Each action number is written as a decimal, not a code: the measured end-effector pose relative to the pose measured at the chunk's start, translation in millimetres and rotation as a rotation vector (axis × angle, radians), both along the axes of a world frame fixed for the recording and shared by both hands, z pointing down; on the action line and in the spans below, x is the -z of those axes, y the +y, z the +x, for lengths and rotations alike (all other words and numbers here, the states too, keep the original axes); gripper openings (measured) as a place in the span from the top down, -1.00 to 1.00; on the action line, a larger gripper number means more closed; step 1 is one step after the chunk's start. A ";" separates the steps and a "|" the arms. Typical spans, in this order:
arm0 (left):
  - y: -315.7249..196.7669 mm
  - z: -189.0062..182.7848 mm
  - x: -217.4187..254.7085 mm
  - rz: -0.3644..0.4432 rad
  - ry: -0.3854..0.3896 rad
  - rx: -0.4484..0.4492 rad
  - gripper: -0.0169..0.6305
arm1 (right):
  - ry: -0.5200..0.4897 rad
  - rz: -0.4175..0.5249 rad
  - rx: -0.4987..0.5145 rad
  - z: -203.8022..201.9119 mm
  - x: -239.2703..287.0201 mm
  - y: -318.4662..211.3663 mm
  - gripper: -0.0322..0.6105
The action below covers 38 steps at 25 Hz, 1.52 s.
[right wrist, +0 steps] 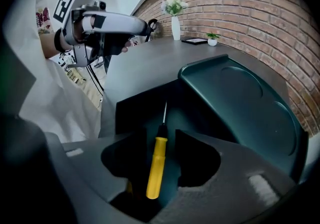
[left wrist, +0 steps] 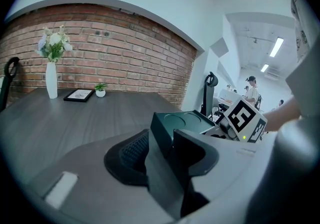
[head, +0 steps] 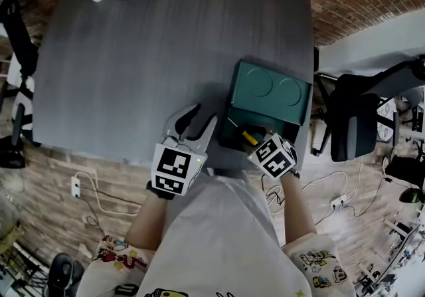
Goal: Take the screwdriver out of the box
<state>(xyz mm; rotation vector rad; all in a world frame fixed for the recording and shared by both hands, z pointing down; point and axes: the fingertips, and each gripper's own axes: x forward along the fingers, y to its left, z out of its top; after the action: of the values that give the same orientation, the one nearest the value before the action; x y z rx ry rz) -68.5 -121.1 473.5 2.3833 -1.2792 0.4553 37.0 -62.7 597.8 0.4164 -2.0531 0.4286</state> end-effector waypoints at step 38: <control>-5.0 -21.0 4.3 0.017 0.004 0.045 0.49 | 0.226 0.063 0.093 4.4 -19.5 -0.6 0.50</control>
<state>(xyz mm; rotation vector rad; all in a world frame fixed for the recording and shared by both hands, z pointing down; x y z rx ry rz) -89.5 -126.1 469.2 2.3631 -1.3369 0.4276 41.4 -63.3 617.4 0.3874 -1.8613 0.2487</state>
